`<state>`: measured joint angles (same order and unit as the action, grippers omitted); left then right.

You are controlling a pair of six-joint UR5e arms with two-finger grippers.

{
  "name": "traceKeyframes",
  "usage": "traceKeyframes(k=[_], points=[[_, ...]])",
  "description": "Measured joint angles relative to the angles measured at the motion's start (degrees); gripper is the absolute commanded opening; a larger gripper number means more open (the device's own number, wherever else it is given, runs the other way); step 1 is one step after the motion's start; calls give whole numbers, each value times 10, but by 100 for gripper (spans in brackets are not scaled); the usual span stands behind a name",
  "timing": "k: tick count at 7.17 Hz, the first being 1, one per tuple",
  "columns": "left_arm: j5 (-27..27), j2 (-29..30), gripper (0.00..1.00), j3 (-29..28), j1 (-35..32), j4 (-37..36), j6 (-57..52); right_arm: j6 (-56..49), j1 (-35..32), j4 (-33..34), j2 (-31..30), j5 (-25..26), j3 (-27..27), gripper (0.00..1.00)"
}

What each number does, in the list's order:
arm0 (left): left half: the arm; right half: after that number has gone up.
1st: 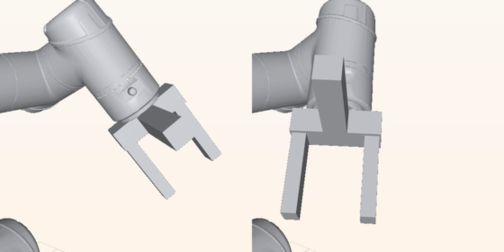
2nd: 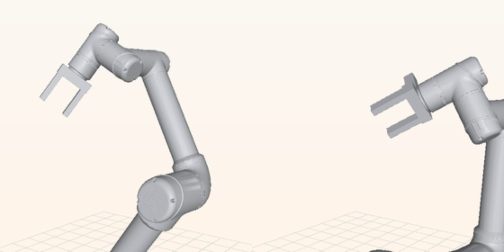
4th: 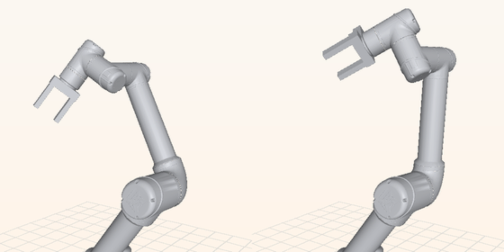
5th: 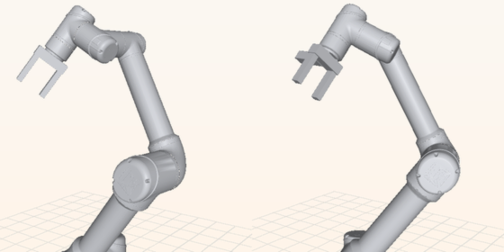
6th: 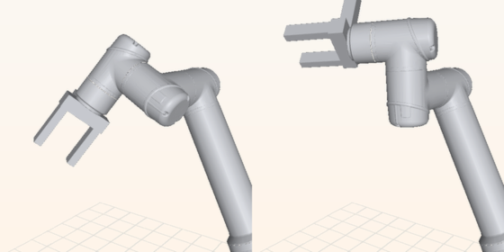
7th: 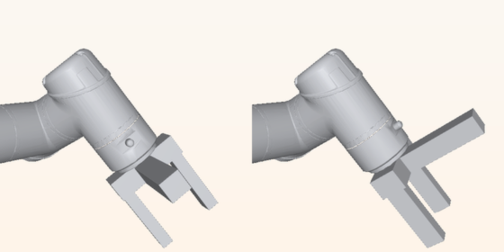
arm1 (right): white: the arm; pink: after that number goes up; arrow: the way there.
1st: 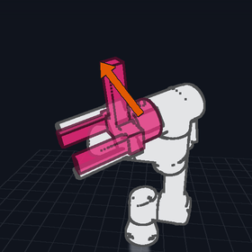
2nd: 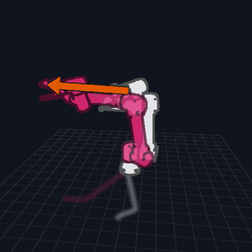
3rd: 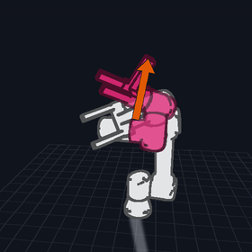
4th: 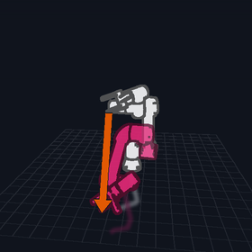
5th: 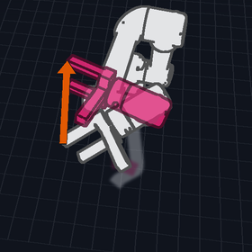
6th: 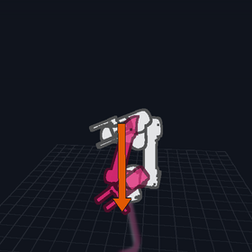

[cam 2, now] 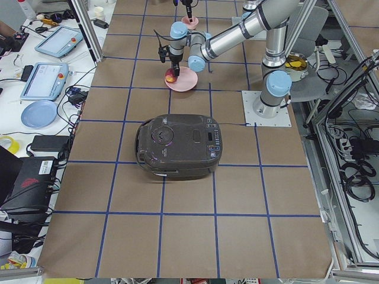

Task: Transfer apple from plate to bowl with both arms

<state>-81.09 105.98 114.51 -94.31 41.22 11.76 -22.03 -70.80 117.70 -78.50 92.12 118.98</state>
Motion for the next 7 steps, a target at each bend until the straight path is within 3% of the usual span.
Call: traceKeyframes(k=[2,4,7], points=[[0,6,100,-10,0,0,-79,2,-3,-9,-5,3,-4,0],[-2,10,100,-24,1,3,-123,30,-22,-28,-10,-49,-29,0],[-5,23,100,-34,2,11,-99,143,-148,-60,-3,-89,-77,0]])
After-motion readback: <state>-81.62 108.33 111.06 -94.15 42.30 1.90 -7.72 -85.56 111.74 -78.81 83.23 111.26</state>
